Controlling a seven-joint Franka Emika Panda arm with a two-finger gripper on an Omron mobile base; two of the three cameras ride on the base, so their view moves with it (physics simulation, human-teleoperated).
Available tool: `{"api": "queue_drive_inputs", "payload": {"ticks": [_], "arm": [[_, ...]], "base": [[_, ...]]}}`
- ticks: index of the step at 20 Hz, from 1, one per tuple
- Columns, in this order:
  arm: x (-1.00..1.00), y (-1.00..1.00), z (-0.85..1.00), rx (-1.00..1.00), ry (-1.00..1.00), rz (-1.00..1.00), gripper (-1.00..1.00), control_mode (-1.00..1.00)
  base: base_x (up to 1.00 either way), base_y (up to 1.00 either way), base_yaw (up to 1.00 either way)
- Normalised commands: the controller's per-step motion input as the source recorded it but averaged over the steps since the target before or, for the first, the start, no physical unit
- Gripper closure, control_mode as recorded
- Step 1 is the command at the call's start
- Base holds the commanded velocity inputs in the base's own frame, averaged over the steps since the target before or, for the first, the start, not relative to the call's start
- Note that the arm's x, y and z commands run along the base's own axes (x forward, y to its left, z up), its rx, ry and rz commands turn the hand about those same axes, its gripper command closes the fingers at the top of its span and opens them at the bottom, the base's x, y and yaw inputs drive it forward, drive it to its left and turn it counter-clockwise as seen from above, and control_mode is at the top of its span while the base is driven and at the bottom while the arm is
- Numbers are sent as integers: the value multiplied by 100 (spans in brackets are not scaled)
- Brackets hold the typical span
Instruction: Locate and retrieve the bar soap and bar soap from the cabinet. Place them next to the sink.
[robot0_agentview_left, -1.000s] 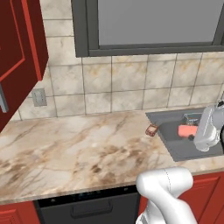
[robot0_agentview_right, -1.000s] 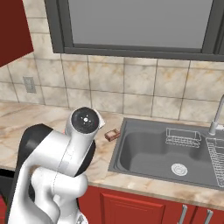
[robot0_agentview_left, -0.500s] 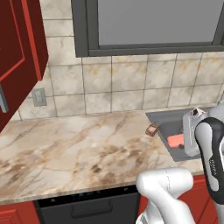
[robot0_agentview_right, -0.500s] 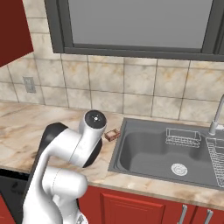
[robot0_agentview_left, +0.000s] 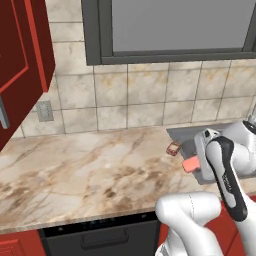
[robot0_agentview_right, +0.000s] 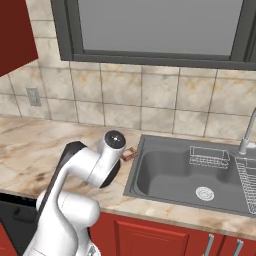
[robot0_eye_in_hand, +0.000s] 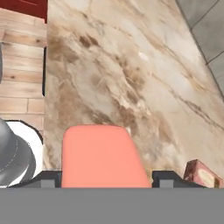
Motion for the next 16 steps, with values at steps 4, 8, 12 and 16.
{"api": "queue_drive_inputs", "payload": {"ticks": [4, 8, 12, 16], "arm": [[62, 0, -44, -3, 10, 16, 100, -100], [60, 0, -32, -3, 16, 9, 100, -100], [52, -9, -22, -2, 16, 7, 100, -100], [45, -18, -32, 0, 17, 3, 100, -100]], "base": [[0, 0, 0], [0, 0, 0], [0, 0, 0], [0, 0, 0]]}}
